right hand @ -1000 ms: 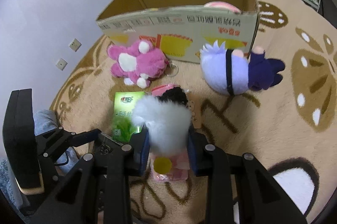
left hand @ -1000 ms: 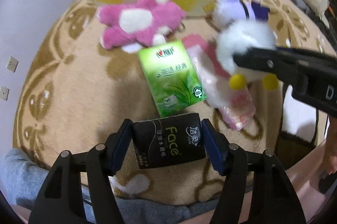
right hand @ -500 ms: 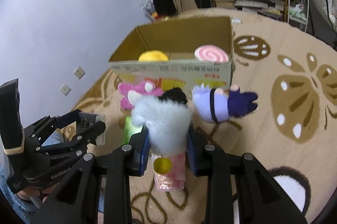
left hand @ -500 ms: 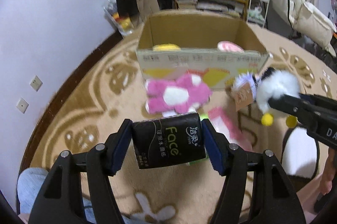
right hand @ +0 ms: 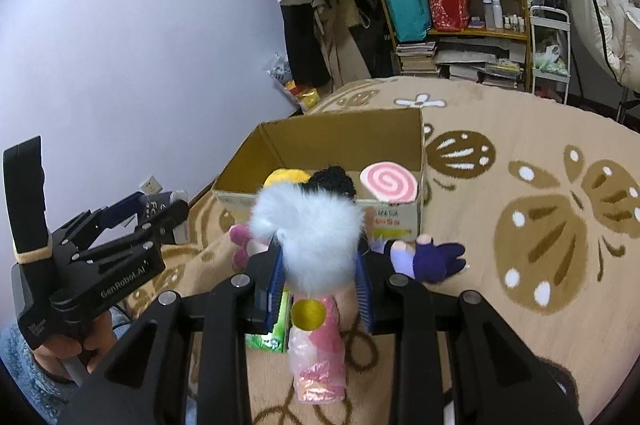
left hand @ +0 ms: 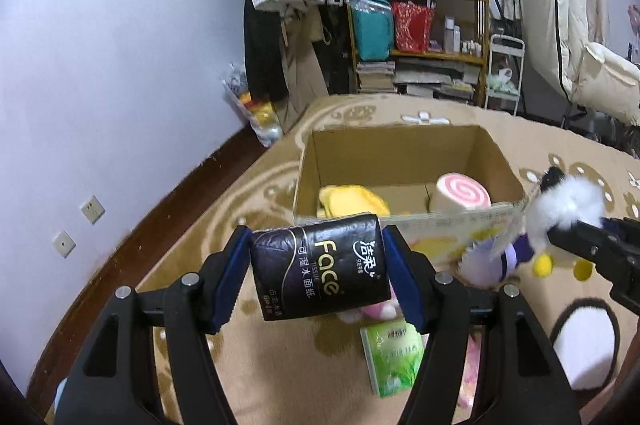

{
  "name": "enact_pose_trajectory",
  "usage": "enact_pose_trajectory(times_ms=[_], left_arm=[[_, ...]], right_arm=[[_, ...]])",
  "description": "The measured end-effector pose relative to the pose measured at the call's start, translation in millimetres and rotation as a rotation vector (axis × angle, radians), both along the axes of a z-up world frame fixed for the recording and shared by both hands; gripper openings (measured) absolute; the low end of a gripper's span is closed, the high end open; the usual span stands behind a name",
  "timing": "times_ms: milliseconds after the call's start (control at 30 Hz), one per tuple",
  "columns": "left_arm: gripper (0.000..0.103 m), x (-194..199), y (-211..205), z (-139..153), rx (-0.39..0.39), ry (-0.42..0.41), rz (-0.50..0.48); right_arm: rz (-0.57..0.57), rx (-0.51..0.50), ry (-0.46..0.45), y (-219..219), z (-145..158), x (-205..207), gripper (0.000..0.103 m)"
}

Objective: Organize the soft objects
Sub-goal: 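Lift the pom-pom plush and tissue pack and carry both over the box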

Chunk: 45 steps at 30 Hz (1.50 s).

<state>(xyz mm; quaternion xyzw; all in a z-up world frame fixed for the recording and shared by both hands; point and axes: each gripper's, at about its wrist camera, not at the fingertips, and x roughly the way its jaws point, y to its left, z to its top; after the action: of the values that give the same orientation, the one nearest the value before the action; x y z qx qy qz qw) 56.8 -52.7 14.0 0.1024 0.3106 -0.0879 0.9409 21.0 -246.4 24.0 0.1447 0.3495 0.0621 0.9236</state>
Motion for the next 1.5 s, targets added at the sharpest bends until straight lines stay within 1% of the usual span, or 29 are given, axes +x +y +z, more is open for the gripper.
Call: enact_pose_trajectory(times_ms=[300,633,733,867,1000,1233,1367,1500], left_arm=[[0.065,22.6,-5.0,16.1,-0.004,-0.075,-0.018],[0.065,52.8,-19.7,26.6,0.006,-0.117,-0.039],[0.065,64.8,-22.0,23.8,0.006,-0.114,-0.035],[0.065,79.6,-22.7,14.5,-0.009,-0.086,-0.031],[0.065,89.8,-27.0,7.6,0.000,-0.071,-0.037],[0.065,97.4,-35.6,-1.7,0.005,-0.056,-0.065],[0.065,102.3,-41.0,-7.1,-0.004,-0.031,-0.086],[0.065,102.6,-45.3,-12.9,0.012,-0.022,-0.101]], right_arm=[[-0.025,-0.037,-0.064,-2.5,10.9,14.1,0.032],[-0.035,-0.072,-0.101,-6.0,10.0,36.7,0.032],[-0.044,-0.083,-0.108,-8.0,7.8,41.5,0.032],[-0.065,-0.083,-0.113,-12.2,0.1,47.2,0.032],[-0.058,-0.086,-0.111,-14.4,-4.7,53.9,0.032],[-0.041,-0.089,-0.100,-16.5,-12.2,72.9,0.032],[-0.034,-0.090,-0.107,-18.5,-14.2,81.8,0.032],[-0.031,-0.077,-0.112,-23.2,-15.4,89.3,0.032]])
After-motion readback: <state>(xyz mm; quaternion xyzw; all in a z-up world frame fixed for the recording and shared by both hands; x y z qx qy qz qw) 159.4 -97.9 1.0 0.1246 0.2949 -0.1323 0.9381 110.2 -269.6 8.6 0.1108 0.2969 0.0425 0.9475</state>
